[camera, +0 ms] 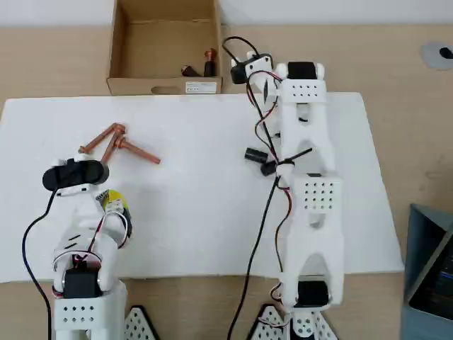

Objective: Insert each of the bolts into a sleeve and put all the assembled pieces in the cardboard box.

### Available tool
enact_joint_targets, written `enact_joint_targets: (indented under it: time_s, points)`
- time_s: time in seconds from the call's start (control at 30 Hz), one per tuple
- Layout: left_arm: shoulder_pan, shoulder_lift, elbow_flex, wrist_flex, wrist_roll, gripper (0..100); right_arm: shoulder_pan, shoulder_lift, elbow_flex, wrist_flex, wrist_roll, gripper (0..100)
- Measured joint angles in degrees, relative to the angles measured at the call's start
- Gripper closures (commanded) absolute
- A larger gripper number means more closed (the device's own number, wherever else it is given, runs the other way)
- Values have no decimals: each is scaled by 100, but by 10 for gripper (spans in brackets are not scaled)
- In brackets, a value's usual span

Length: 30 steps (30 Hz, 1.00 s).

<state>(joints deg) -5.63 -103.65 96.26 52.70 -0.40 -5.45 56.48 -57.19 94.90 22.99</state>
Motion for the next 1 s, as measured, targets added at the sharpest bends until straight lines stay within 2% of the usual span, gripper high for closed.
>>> enact_joint_targets:
  time_s: [0.1,0.27,0.4,0.63,1.0]
  points:
    - [0,0,0,0,0,998,18,9,-9,-26,0,885]
    - [0,0,0,0,0,998,18,167,-62,-26,9,905]
    - [0,0,0,0,0,998,26,255,-149,-26,9,961]
    - [0,0,0,0,0,998,-114,264,-237,176,18,987]
    - [0,0,0,0,0,998,-352,299,-1178,615,44,987]
